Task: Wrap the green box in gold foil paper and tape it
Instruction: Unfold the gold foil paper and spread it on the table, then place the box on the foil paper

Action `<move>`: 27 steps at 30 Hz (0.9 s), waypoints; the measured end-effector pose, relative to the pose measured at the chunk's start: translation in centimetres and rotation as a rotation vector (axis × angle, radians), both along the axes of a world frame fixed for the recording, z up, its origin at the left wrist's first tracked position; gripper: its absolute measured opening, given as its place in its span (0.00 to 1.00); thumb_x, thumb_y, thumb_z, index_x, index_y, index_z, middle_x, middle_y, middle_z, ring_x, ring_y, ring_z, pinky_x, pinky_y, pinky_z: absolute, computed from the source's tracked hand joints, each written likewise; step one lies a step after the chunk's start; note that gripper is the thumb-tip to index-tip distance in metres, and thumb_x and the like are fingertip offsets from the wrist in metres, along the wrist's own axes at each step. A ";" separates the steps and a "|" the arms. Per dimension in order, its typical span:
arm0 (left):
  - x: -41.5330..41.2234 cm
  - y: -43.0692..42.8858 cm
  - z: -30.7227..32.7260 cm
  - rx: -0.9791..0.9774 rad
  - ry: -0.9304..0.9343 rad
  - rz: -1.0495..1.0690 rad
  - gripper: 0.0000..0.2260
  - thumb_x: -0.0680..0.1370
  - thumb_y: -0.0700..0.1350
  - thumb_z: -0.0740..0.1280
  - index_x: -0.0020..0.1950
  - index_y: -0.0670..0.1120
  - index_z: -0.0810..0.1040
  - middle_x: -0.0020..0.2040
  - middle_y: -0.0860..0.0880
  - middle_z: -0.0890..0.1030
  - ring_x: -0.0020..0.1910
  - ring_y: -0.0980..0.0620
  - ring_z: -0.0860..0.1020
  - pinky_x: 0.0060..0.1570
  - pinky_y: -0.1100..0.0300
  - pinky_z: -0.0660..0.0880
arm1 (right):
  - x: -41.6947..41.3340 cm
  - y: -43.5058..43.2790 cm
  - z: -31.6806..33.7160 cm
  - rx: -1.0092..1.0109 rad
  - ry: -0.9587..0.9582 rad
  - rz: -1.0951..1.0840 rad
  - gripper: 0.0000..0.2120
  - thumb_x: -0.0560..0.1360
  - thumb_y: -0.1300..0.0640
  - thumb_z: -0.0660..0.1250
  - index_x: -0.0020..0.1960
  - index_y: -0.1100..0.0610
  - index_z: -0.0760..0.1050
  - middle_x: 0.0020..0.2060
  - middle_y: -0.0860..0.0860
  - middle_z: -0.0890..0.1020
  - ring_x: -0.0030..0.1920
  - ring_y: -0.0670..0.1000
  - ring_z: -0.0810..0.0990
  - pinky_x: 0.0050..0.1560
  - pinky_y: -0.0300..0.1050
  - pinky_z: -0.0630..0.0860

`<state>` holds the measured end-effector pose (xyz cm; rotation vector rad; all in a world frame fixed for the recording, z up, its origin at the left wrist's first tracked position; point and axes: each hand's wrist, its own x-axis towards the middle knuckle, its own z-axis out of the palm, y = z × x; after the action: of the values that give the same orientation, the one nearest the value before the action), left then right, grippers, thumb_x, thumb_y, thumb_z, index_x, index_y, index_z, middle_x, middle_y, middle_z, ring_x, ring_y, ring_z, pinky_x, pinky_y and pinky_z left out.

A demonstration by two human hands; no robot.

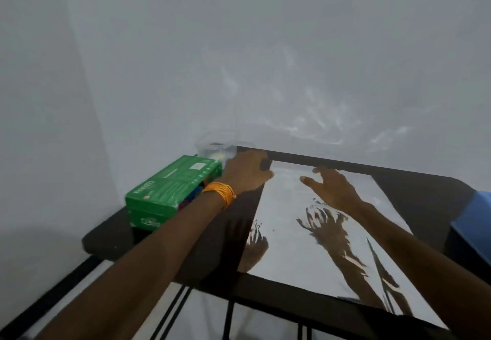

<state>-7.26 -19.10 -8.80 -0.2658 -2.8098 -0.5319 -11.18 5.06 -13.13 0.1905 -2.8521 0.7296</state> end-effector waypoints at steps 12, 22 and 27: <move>8.8 -13.4 1.3 -0.029 -0.433 0.464 0.51 0.62 0.72 0.72 0.76 0.47 0.59 0.68 0.41 0.72 0.63 0.41 0.74 0.57 0.54 0.73 | 5.6 -13.8 4.0 -0.181 -0.014 0.246 0.27 0.78 0.38 0.63 0.68 0.56 0.71 0.65 0.54 0.77 0.62 0.55 0.75 0.60 0.50 0.72; 9.1 -9.6 4.5 0.205 -0.112 0.063 0.41 0.61 0.60 0.78 0.70 0.52 0.67 0.63 0.48 0.74 0.56 0.48 0.74 0.54 0.55 0.74 | 7.5 -9.4 6.2 -0.776 -0.323 0.161 0.26 0.75 0.33 0.65 0.63 0.50 0.71 0.62 0.51 0.74 0.62 0.57 0.75 0.62 0.58 0.75; 6.5 -3.7 5.8 0.065 -0.082 -0.281 0.40 0.61 0.58 0.79 0.70 0.57 0.68 0.67 0.53 0.72 0.61 0.51 0.71 0.58 0.56 0.70 | 8.0 -2.7 6.9 -0.959 -0.286 -0.004 0.22 0.74 0.39 0.71 0.56 0.56 0.80 0.45 0.54 0.86 0.45 0.53 0.85 0.47 0.50 0.82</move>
<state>-0.78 -22.77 -3.00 -0.6455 -2.8436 -0.7076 -3.22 2.35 -6.24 -0.0731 -2.3666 2.1199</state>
